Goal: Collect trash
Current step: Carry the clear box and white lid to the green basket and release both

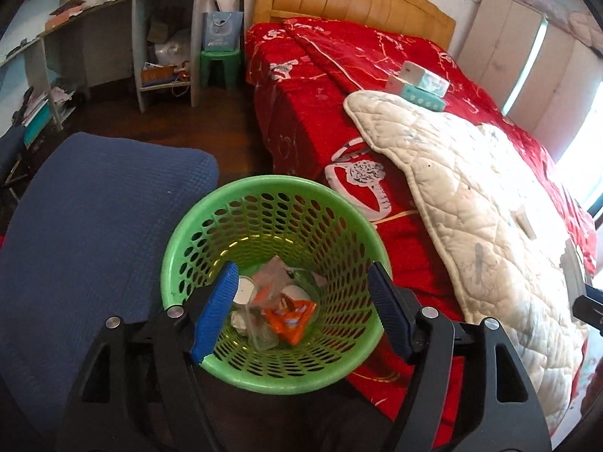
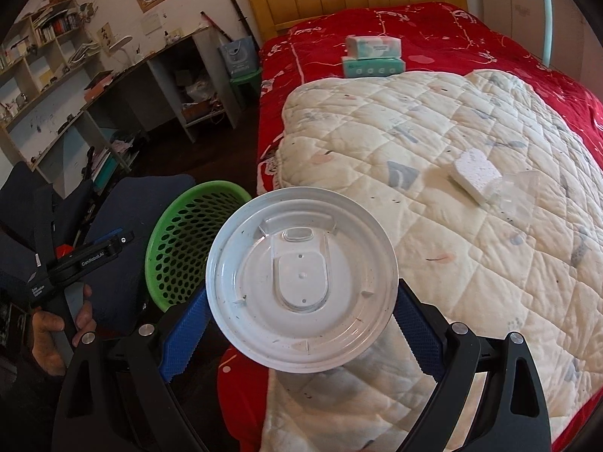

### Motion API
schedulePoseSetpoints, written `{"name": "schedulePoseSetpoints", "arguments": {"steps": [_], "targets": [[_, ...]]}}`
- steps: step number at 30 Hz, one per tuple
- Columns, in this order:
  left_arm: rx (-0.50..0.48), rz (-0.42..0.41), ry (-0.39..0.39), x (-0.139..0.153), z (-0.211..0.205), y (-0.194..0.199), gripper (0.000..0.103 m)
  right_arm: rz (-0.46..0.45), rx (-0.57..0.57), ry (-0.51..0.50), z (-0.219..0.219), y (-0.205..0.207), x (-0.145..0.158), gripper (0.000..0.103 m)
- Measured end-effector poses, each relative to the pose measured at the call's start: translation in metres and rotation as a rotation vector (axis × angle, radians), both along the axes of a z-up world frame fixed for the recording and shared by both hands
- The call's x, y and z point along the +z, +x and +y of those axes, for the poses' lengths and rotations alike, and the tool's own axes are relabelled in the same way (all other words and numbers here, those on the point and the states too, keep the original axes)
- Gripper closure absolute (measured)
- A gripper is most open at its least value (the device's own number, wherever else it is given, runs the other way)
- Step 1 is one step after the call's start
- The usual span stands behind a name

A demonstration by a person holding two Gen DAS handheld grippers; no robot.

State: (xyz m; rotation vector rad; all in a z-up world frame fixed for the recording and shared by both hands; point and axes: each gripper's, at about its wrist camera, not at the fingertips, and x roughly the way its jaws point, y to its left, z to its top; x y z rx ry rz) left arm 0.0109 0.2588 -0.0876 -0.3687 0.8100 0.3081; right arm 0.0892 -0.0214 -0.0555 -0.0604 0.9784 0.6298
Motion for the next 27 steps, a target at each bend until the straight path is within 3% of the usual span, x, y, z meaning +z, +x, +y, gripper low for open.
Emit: {"name": "schedulePoseSetpoints", "arguments": {"steps": [13,27], "targets": [[0.073,-0.039,0.067,0.028,0.009,-0.045,0.033,0.019,0.112,0.014,0.057,0.002,-0.003,0.014],[0.160,-0.070,0.070,0.040,0.035,-0.079,0.033,0.059,0.210,0.015,0.134,0.003,-0.016,0.014]]}}
